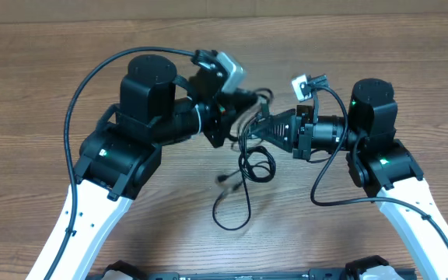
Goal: Untangle cables
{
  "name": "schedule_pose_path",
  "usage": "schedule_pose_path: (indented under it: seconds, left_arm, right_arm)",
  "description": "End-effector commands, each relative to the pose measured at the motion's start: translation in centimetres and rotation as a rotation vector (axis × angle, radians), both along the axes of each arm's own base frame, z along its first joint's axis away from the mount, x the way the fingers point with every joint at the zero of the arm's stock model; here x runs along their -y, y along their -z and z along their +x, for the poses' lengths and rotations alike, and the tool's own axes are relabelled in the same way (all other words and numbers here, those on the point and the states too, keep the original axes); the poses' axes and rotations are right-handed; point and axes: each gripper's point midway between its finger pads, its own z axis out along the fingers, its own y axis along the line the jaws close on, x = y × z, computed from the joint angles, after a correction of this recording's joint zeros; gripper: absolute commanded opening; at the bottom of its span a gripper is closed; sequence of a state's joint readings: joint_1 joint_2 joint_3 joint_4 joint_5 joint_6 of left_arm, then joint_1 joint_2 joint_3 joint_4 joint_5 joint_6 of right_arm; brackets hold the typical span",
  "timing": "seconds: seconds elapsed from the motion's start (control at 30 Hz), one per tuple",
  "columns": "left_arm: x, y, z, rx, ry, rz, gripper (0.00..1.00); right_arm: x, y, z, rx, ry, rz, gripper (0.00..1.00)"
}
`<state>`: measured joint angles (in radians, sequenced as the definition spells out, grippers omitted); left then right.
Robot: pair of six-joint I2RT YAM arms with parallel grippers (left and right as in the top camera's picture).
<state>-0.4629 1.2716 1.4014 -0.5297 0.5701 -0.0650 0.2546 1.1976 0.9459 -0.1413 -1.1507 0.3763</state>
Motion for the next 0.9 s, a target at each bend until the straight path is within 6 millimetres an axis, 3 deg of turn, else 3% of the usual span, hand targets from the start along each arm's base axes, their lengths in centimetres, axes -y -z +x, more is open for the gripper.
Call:
schedule_pose_path:
  seconds: [0.0,0.07,0.23,0.43,0.53,0.63,0.67,0.7,0.73,0.87]
  left_arm:
    - [-2.4,-1.4,2.2,-0.036,-0.231,-0.041,0.04]
    - [-3.2,-1.3,3.0,-0.065,-0.314,-0.055,0.04]
    - [-3.6,-1.2,3.3,-0.079,-0.349,-0.063,0.04]
    - [-2.5,-1.4,2.3,-0.083,-0.259,-0.072,0.04]
    - [-1.8,-1.5,1.5,-0.056,-0.184,-0.062,0.04]
    - [-1.2,-1.7,0.9,-0.040,-0.128,-0.059,0.04]
    - [-1.1,-1.7,0.7,-0.033,-0.112,-0.057,0.04]
    - [-0.9,-1.8,0.5,-0.024,-0.092,-0.054,0.04]
    - [-0.8,-1.8,0.3,-0.018,-0.076,-0.053,0.04]
    - [-0.7,-1.8,0.1,-0.018,-0.066,-0.054,0.04]
  right_arm:
    - [-0.1,-1.2,-2.4,0.091,-0.139,0.043,0.04]
    - [-0.1,-1.6,-3.4,0.125,-0.201,0.064,0.04]
    - [-0.1,-1.7,-3.9,0.139,-0.230,0.075,0.04]
    - [0.0,-0.4,-2.2,0.090,-0.117,0.016,0.04]
    - [0.3,1.5,-0.6,0.019,-0.005,-0.055,0.18]
    - [0.9,3.2,0.3,-0.048,0.077,-0.120,0.23]
    - [1.0,3.7,0.4,-0.064,0.094,-0.136,0.35]
    - [1.3,4.4,0.7,-0.088,0.128,-0.165,0.77]
    - [1.4,4.6,0.8,-0.095,0.140,-0.175,1.00]
    - [1.6,4.9,1.0,-0.104,0.152,-0.186,1.00]
